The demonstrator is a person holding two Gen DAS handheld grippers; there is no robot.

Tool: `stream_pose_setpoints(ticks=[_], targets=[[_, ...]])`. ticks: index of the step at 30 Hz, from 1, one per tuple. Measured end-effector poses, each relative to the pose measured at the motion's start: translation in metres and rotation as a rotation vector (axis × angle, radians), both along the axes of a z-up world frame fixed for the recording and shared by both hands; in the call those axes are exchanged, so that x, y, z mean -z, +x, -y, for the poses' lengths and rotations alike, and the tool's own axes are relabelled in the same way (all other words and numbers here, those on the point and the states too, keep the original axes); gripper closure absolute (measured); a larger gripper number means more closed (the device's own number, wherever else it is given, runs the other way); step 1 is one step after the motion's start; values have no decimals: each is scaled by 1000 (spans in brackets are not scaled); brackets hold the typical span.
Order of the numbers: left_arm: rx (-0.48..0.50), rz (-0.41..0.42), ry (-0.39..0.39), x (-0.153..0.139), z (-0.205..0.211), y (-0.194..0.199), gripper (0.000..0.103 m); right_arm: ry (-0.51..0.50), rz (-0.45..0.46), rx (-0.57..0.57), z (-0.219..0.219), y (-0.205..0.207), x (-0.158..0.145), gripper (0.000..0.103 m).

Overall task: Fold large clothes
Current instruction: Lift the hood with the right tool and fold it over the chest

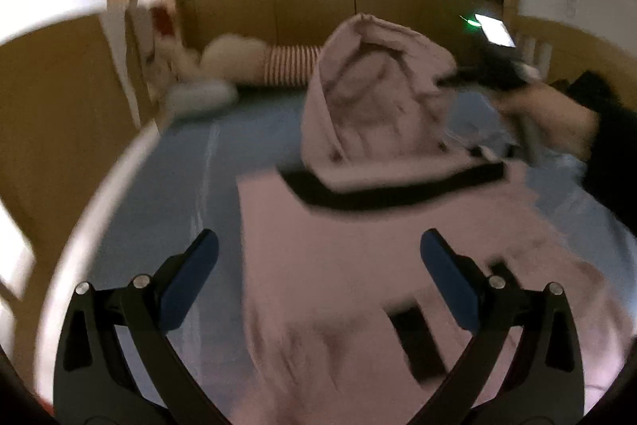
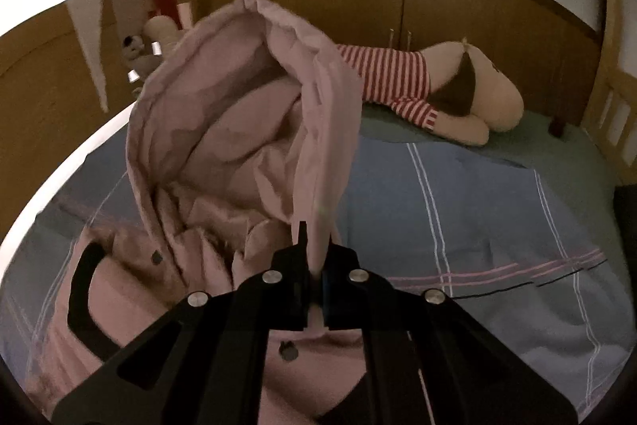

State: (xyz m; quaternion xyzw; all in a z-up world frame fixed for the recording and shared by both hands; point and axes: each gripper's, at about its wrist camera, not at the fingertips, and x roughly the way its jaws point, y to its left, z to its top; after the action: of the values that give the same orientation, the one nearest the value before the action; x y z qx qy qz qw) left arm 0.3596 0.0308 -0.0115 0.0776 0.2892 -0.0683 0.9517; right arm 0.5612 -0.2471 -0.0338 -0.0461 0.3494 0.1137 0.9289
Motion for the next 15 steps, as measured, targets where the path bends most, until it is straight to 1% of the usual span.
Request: stream_pose_setpoints(ticks=[3,4,5,7,8,11,13,15], targets=[[1,42,89,-6,16,68,2,9,12,-14,-2,-13,-2,99],[10,32,92,-7,21,92,2,20,13,-19,-2,-16,-3,99],[17,21,85,-7,27,120,2,32,15,-20,-2,-20,-4,99],[26,15,73,-5,33,156,2,50,20,-19,-1,-25,-4,99],[29,8,82,-2,38,180,2,59,20,-22,-2,-27,-3,99],[14,-19,69,10,39,222,2,66,20,-30,-2,-38,0,99],[-25,-55,47,18,37,253,2,62,24,-35,-2,-44,0,99],[-45,-63,32,23,34,270,2,61,24,-37,-1,-48,1,99]])
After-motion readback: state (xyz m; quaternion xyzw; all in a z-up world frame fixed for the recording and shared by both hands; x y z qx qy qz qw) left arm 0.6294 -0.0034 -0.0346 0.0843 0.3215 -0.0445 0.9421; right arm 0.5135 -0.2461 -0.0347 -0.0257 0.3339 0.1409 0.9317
